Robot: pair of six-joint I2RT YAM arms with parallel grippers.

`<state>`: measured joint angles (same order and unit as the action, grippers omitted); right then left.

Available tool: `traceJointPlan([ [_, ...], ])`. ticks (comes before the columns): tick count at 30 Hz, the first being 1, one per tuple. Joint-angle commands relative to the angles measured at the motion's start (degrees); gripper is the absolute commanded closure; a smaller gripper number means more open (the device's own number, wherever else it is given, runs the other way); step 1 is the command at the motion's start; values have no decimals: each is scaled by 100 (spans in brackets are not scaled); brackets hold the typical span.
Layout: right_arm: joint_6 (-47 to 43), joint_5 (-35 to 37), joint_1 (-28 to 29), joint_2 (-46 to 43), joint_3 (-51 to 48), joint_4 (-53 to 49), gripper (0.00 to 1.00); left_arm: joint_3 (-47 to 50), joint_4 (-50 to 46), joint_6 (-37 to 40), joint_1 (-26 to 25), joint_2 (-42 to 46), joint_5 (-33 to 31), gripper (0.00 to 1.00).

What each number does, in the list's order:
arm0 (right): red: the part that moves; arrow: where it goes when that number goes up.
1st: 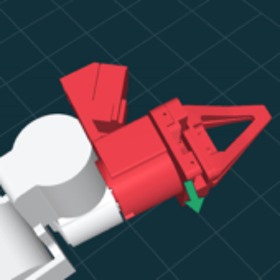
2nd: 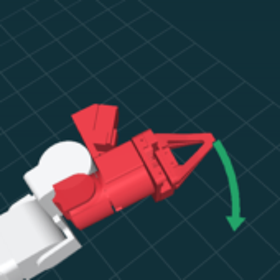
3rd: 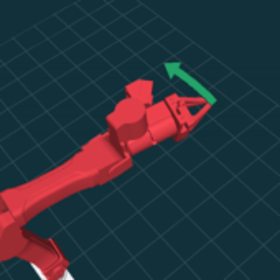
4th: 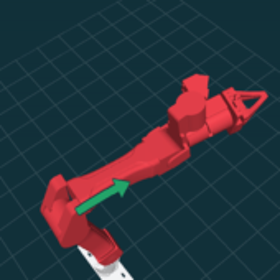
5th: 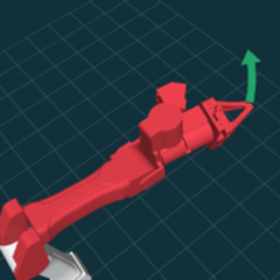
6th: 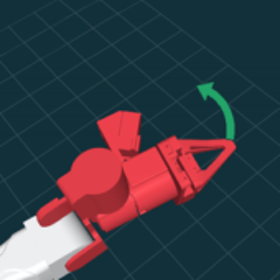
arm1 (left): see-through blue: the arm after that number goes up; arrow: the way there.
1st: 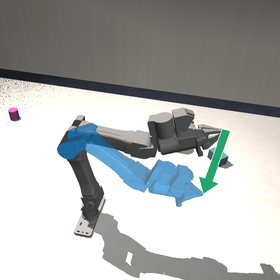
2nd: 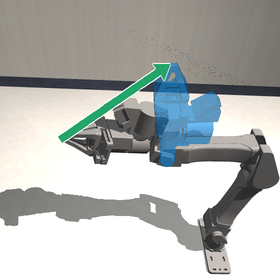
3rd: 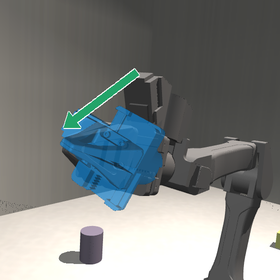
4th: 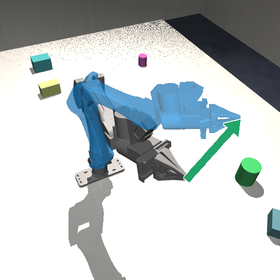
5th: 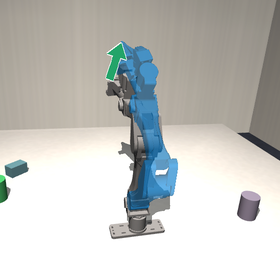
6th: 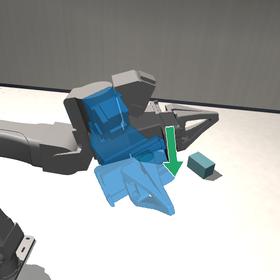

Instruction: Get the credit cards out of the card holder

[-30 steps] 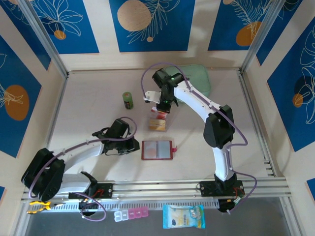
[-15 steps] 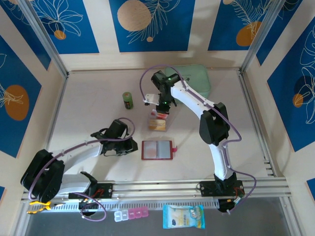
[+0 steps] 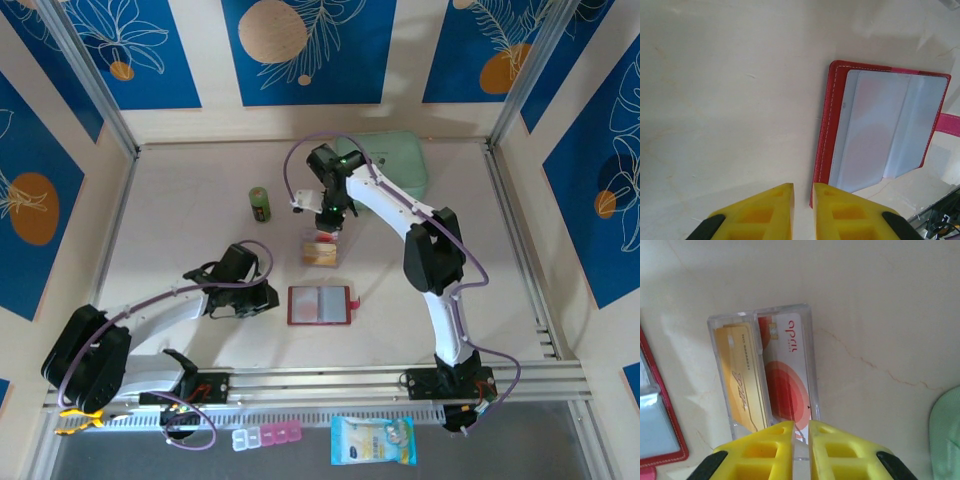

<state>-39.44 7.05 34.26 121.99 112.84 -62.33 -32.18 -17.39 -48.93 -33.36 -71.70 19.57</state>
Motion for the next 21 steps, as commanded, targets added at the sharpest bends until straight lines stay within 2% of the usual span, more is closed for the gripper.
traceJointPlan([
  [1, 746, -427, 1, -655, -343, 360, 84, -6, 201, 70, 72, -87, 224, 84],
  [7, 2130, -711, 175, -1514, -1590, 1369, 86, -96, 574, 12, 64, -341, 495, 86],
  [12, 3529, -859, 415, -2116, -2604, 2036, 87, -176, 863, -31, 22, -617, 696, 93],
  [18, 4970, -1334, 722, -2627, -3729, 2948, 87, -246, 1158, -126, -137, -899, 762, 96],
  [21, 5736, -1274, 834, -2755, -4139, 3191, 88, -276, 1176, -123, -218, -1011, 722, 97],
])
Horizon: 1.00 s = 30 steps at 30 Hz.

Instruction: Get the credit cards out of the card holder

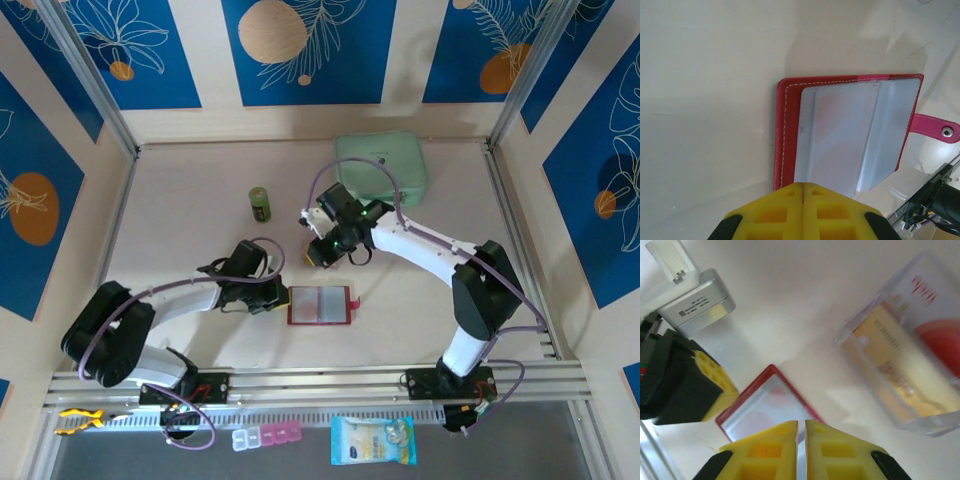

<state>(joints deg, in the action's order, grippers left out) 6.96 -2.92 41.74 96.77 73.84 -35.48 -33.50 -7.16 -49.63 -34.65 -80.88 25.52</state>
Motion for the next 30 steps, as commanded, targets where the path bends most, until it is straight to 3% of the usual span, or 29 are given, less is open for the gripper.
traceJointPlan([
  [1, 1314, -276, 104, -261, -355, 557, 88, -148, 164, -51, -105, -117, 128, 97],
  [6, 2430, -216, 133, -392, -810, 706, 89, -163, 52, 12, -154, -254, 41, 100],
  [11, 3004, -416, 209, -306, -1023, 675, 89, -96, 13, 79, -172, -323, -102, 100],
  [19, 3685, -647, 419, -146, -1482, 1138, 70, -22, 7, 33, -167, -438, -153, 100],
  [30, 3988, -734, 632, 244, -1483, 1289, 63, 88, 49, 8, -171, -467, -144, 100],
])
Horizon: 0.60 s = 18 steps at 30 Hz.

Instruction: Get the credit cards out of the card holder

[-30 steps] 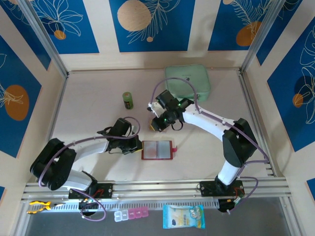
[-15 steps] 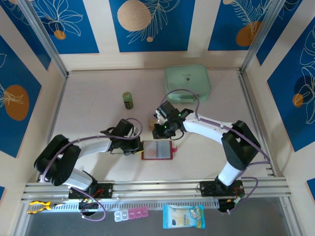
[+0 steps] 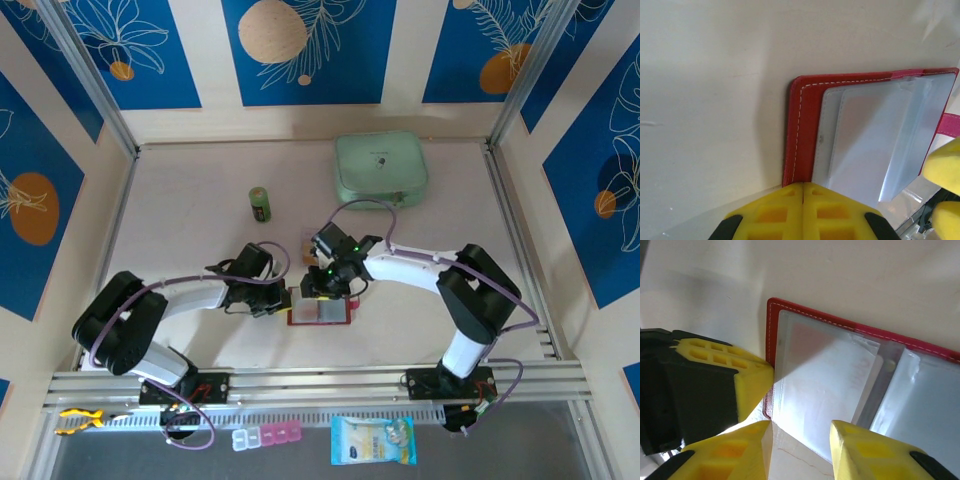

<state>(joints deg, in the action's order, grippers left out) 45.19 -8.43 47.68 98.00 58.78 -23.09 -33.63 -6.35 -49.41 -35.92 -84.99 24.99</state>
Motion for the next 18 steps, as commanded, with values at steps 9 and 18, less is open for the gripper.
traceJointPlan([
  [9, 161, -307, 92, 437, 248, 71, 64, 266, 46, -99, -42, 45, -75, 100],
  [18, 160, -420, 82, 619, 300, 128, 68, 300, 29, -104, -42, 96, -80, 100],
])
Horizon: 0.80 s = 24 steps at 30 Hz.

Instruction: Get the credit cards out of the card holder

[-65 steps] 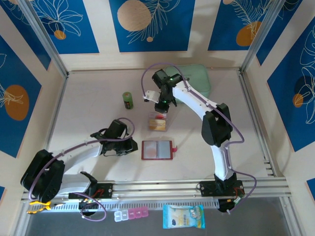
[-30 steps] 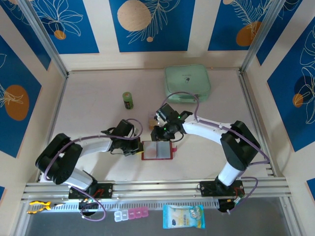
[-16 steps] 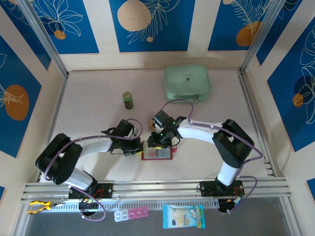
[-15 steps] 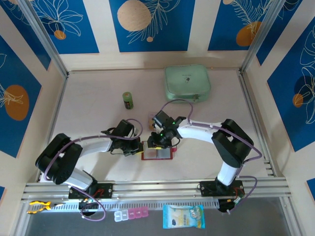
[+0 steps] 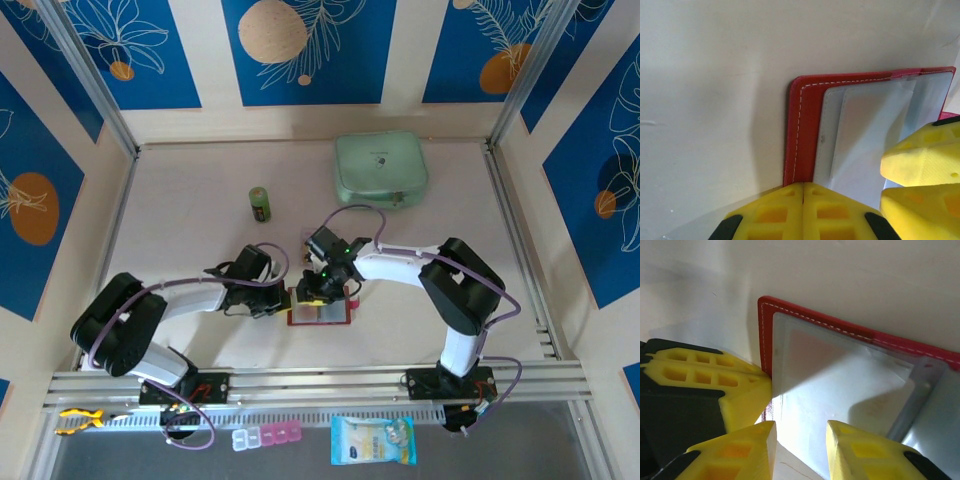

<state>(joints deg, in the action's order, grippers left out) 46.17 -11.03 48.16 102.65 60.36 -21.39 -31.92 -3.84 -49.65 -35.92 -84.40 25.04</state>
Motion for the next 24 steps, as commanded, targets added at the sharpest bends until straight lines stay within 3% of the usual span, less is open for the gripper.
traceJointPlan([
  [1, 70, -114, 30, 167, 152, -103, 67, 134, -232, -78, -43, 45, -89, 100],
  [14, 77, 209, -96, -148, -179, -415, 66, 103, -346, -45, -33, 69, -124, 100],
  [24, 58, -366, -305, -322, -691, 419, 67, -173, -636, -22, -29, 314, -109, 100],
])
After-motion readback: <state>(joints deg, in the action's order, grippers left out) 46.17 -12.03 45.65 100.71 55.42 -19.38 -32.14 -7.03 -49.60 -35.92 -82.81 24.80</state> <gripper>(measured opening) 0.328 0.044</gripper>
